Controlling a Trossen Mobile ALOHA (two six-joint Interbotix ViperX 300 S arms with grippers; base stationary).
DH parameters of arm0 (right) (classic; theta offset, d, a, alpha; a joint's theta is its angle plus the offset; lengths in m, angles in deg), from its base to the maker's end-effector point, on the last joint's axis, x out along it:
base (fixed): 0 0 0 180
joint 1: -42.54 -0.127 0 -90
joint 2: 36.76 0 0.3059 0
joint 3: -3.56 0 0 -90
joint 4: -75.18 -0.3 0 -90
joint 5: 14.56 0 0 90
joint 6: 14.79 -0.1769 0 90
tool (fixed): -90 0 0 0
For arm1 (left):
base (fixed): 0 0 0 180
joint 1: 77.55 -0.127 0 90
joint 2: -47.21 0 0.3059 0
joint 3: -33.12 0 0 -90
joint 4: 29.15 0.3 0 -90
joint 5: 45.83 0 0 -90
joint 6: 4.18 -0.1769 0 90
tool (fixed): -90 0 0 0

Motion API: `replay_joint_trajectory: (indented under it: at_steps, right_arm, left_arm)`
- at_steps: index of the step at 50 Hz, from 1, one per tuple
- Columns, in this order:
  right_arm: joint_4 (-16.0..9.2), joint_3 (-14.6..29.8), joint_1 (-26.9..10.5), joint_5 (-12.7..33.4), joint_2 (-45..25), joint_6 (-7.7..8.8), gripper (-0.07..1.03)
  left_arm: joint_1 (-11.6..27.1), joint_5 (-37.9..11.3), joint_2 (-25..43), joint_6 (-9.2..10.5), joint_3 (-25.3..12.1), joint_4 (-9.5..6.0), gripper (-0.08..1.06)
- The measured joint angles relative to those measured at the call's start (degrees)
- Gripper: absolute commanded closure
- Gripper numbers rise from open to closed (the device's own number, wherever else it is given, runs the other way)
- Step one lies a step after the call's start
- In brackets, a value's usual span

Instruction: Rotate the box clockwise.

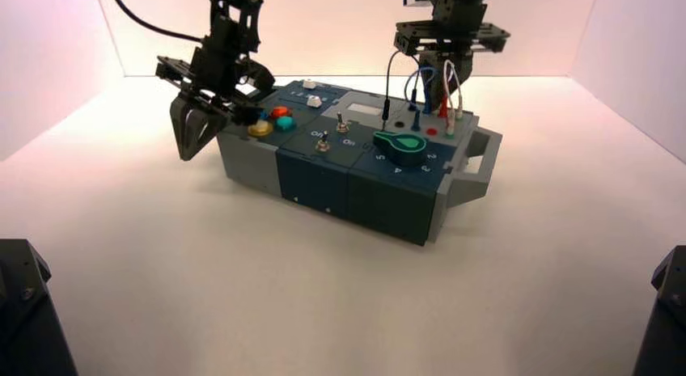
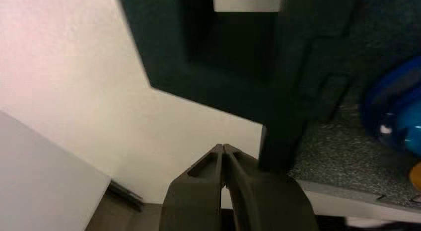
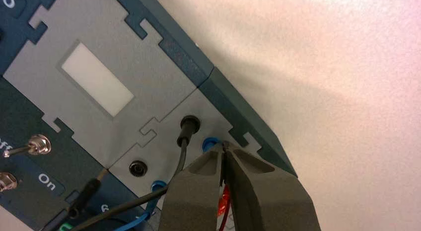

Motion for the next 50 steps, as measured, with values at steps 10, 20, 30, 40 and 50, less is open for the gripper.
replay_joint_trajectory:
  at_steps: [10,20,30,40,50]
  right_arm:
    - [-0.2,5.1,2.5,-0.2,-3.2,-0.18,0.99]
    - [-1.2,8.7,4.0,0.4,-4.5,-0.7,0.99]
    - [-1.1,10.9,4.4,0.8,-4.5,-2.02,0.99]
    - [1.2,14.1,7.6,2.7,-4.6,-2.11,0.99]
    - [1.8,15.2,8.4,2.6,-7.7,-2.2,0.99]
  left_arm:
    - [0.9,0.3,-1.5,-0.53,-0.2,0.44,1.01]
    - [2.9,2.9,-3.9,-0.26,0.4,0.44,1.01]
    - [6.8,3.9,-8.2,-0.26,4.0,0.26,1.01]
    - [13.5,1.1,-13.8,-0.35,4.8,-0.18,1.01]
    - [13.4,0.8,-14.1,-0.35,4.9,-0.26,1.01]
